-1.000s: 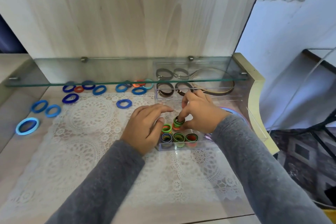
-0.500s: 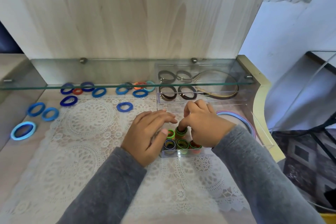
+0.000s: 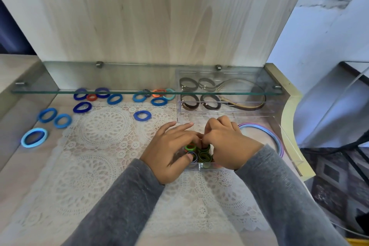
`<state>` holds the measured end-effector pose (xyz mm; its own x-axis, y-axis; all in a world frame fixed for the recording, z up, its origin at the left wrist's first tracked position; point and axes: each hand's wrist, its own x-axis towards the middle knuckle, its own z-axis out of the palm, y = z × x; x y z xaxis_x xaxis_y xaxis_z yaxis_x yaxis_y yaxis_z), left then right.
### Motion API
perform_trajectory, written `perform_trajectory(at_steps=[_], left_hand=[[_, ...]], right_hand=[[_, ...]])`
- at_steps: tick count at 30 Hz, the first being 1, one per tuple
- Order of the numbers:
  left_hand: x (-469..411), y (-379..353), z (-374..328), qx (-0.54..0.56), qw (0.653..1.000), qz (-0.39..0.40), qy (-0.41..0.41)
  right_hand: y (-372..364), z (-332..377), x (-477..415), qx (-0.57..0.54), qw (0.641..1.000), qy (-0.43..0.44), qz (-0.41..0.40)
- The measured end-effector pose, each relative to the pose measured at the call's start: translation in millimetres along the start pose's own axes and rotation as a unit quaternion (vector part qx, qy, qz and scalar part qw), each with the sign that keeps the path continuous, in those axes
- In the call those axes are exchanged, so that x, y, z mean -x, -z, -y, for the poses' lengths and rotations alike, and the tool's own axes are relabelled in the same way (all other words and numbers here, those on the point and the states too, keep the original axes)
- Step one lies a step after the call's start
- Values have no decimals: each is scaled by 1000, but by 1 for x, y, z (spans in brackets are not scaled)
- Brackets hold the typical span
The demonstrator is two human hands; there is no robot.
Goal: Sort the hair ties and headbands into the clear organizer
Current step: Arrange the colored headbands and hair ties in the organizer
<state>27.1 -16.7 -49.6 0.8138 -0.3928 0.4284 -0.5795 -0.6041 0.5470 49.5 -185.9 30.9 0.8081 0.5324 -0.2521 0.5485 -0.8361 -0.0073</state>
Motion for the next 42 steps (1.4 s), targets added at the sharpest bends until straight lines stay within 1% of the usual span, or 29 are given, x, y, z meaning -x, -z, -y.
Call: perform_trajectory(at_steps=[6,8,10,13,15,17,20,24,27,32,36,39,42], left_hand=[[0,0,-1,3,1000,11,4],[0,1,-2,-1,1000,11,4],[0,1,-2,-4,1000,9,4],[0,2,-3,1,1000,9,7],[-1,2,-5,1,1000,3,9],[-2,2,-7,-17,1000,-9,13],[-2,0,-8,-69,997,-19,19],[-3,-3,-6,-124,992,-2,29],[-3,-4,-5,-134,990,7,33],[-2,-4,-5,-134,990,7,36],[-2,-4,-7,-148,987,-24,53],[-3,-2,-7,-162,982,-62,76],[-3,-2,-5,-165,980,-73,82]], right_hand=[[0,-5,3,-45,999,3,-21],[-1,-10,5,-82,995,5,-60],[-5,-16,5,-118,984,-1,-130],[-18,-24,0,-157,961,-40,-223],[-27,-26,-2,-160,952,-62,-254],[-35,-26,-2,-159,948,-68,-268],[-42,-24,-4,-156,948,-67,-268],[-46,-23,-5,-174,938,-54,-296],[-46,-23,-4,-173,938,-57,-296],[-43,-24,-2,-142,953,-72,-257],[-42,-26,-2,-134,960,-84,-230],[-42,-23,-3,-162,959,-69,-224],[-43,-20,-4,-154,965,-60,-203]])
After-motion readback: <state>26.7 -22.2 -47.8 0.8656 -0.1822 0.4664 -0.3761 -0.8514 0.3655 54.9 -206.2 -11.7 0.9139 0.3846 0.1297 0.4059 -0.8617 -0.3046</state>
